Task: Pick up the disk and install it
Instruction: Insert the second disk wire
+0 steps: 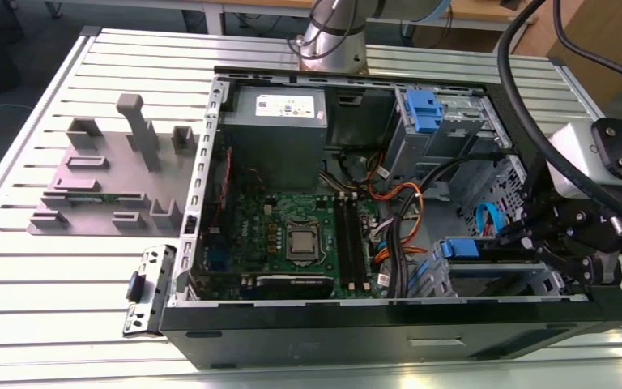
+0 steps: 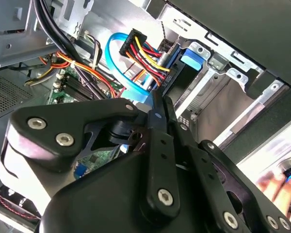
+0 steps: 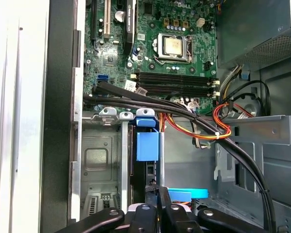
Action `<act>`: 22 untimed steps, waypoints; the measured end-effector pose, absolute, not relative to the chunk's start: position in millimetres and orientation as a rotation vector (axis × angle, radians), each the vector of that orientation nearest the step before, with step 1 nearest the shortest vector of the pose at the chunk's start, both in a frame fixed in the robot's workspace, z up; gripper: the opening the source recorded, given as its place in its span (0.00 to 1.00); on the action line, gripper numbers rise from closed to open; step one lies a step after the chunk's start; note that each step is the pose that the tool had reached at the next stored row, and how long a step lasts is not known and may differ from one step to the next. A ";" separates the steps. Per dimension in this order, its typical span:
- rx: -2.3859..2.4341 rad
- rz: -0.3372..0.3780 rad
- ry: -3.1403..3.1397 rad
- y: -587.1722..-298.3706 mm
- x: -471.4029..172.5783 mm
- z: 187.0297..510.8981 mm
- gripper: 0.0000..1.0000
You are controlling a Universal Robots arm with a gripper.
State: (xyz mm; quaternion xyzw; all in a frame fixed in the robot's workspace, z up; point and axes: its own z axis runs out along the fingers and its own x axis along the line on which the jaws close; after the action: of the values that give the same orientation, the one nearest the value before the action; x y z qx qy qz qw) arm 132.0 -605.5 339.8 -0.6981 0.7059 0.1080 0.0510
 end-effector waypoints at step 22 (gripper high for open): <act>-2.125 0.327 2.149 -601.5 131.9 340.4 0.30</act>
State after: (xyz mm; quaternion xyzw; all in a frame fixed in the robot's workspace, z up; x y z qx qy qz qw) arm 131.9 -601.5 340.4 -0.6982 0.7060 0.1076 0.0506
